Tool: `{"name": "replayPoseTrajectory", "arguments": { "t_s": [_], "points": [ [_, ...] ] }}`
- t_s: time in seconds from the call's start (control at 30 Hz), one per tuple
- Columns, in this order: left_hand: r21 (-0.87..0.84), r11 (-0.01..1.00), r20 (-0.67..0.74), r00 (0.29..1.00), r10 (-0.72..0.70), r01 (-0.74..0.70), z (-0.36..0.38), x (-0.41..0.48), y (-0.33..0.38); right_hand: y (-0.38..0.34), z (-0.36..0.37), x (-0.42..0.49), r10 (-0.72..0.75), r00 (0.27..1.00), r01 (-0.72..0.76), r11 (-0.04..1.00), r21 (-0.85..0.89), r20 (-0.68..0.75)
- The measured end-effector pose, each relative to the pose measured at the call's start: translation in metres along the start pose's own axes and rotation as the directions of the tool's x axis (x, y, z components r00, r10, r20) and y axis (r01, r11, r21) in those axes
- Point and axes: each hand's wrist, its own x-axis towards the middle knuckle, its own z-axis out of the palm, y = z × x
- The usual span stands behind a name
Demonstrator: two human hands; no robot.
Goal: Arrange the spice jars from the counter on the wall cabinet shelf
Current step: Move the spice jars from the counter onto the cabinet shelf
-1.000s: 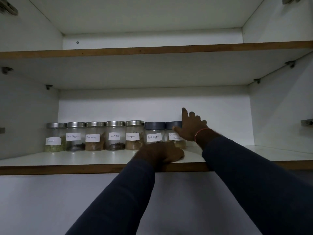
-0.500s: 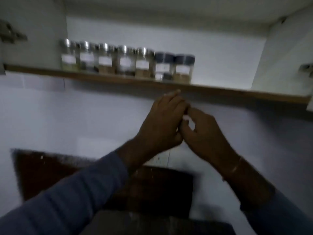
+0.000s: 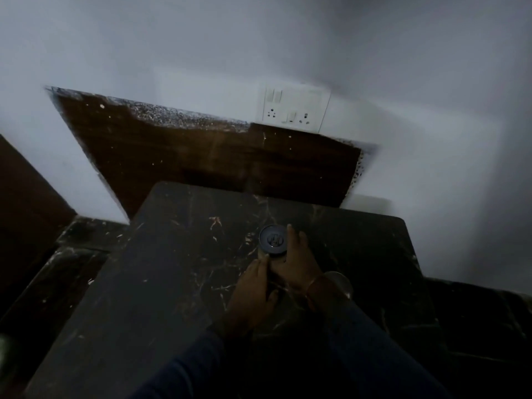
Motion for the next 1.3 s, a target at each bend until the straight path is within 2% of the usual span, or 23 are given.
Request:
{"name": "replayPoseTrajectory", "arguments": {
  "t_s": [0.2, 0.37, 0.43, 0.53, 0.6, 0.7, 0.8, 0.9, 1.03, 1.1, 1.17, 1.3],
  "points": [
    [-0.044, 0.998, 0.018, 0.999, -0.049, 0.050, -0.021, 0.007, -0.008, 0.005, 0.018, 0.050, 0.029, 0.998, -0.027, 0.999, -0.041, 0.059],
    [0.021, 0.998, 0.075, 0.995, -0.066, 0.064, -0.028, -0.002, -0.019, 0.016, 0.034, 0.044, -0.091, 0.991, 0.091, 0.996, 0.000, -0.096],
    [0.018, 0.997, 0.077, 0.995, -0.071, 0.070, -0.029, -0.004, -0.024, 0.018, 0.037, 0.034, -0.089, 0.985, 0.099, 0.993, 0.062, -0.148],
    [-0.087, 0.991, 0.054, 0.994, -0.095, 0.100, -0.038, -0.006, -0.027, 0.007, 0.030, 0.016, -0.030, 0.964, 0.084, 0.976, 0.199, -0.262],
    [-0.193, 0.977, 0.043, 0.996, -0.079, 0.086, -0.047, -0.008, -0.026, -0.009, 0.011, 0.005, -0.006, 0.969, 0.081, 0.952, 0.296, -0.245],
    [-0.323, 0.946, -0.054, 0.999, -0.009, -0.009, -0.061, -0.011, -0.018, -0.035, -0.028, -0.012, -0.046, 0.987, 0.107, 0.898, 0.426, -0.151],
    [-0.445, 0.891, -0.144, 0.989, 0.032, -0.094, -0.080, -0.011, 0.004, -0.058, -0.059, -0.033, -0.092, 0.978, 0.179, 0.834, 0.523, -0.189],
    [-0.565, 0.807, -0.198, 0.978, 0.070, -0.172, -0.101, -0.014, 0.027, -0.076, -0.071, -0.052, -0.158, 0.959, 0.282, 0.636, 0.718, -0.237],
    [-0.643, 0.729, -0.213, 0.969, 0.125, -0.235, -0.122, -0.023, 0.046, -0.085, -0.074, -0.069, -0.192, 0.930, 0.365, 0.415, 0.833, -0.312],
    [-0.679, 0.694, -0.196, 0.970, 0.146, -0.242, -0.129, -0.024, 0.055, -0.085, -0.078, -0.073, -0.196, 0.923, 0.380, 0.342, 0.859, -0.330],
    [-0.699, 0.669, -0.189, 0.967, 0.171, -0.254, -0.134, -0.026, 0.062, -0.088, -0.081, -0.076, -0.196, 0.909, 0.413, 0.315, 0.854, -0.367],
    [-0.736, 0.627, -0.142, 0.964, 0.224, -0.254, -0.139, -0.030, 0.066, -0.093, -0.078, -0.081, -0.125, 0.883, 0.465, 0.375, 0.802, -0.453]
  ]
}}
